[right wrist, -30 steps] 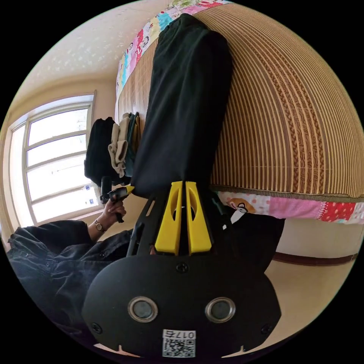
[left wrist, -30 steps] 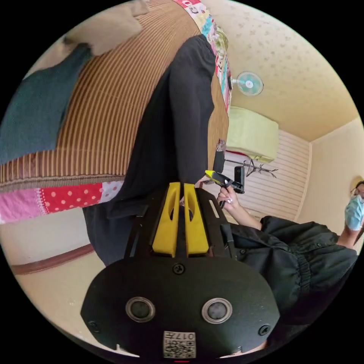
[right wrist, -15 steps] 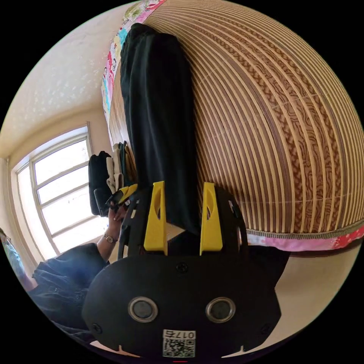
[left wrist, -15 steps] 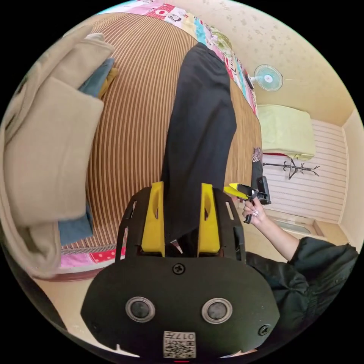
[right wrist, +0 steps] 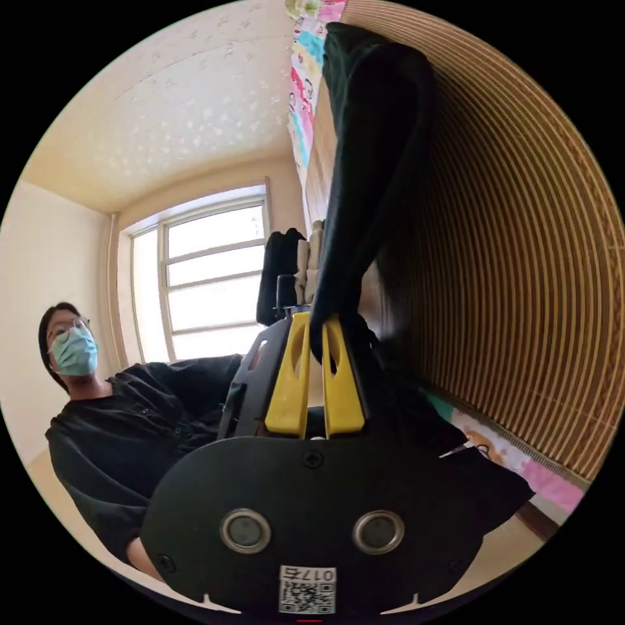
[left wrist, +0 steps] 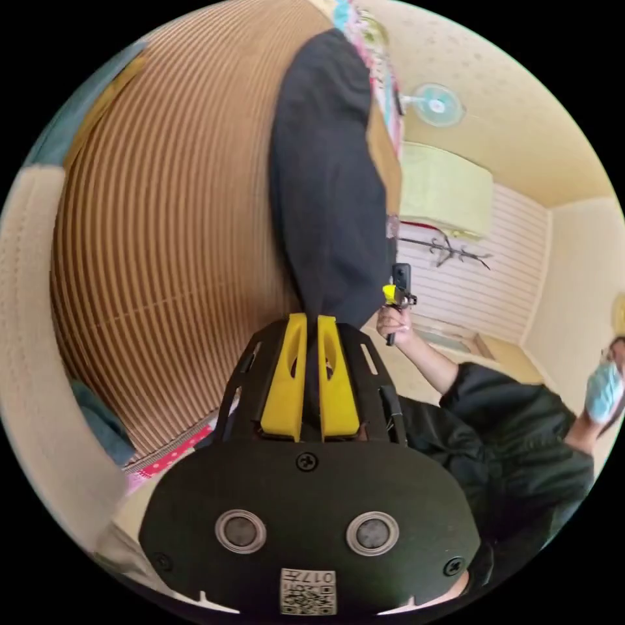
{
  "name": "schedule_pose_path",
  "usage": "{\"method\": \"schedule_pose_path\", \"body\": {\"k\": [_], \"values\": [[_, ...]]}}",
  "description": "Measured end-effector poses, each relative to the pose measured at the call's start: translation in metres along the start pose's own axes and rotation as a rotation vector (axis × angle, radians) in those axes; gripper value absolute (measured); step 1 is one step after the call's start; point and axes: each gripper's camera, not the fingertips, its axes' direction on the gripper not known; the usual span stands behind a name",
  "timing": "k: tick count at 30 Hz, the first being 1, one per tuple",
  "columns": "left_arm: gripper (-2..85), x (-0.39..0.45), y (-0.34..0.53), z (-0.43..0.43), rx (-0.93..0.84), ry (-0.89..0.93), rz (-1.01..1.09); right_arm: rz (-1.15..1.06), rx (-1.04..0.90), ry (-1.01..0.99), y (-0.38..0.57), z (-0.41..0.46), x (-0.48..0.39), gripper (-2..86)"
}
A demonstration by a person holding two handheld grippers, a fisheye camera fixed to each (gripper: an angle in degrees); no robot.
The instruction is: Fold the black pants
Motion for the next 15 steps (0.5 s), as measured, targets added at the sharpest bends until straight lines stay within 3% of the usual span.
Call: {"method": "schedule_pose_path", "body": {"k": [6,11,15], "values": [[2.6,0.19,0.08,-0.072,0.082,0.336,0.52,-0.452,0.122,-0.211,0.047,-0.047,-0.182,1.4],[3.2,0.355,0.102,-0.128,0.207,0.408,0.945,-0.877,0.175,-0.202,0.048,-0.081,-0.351,0.9],[3.5,0.421,0.073,-0.161,0.348,0.379,1.063,-0.904,0.195,-0.112,0.0,-0.093,-0.409,0.9]]}}
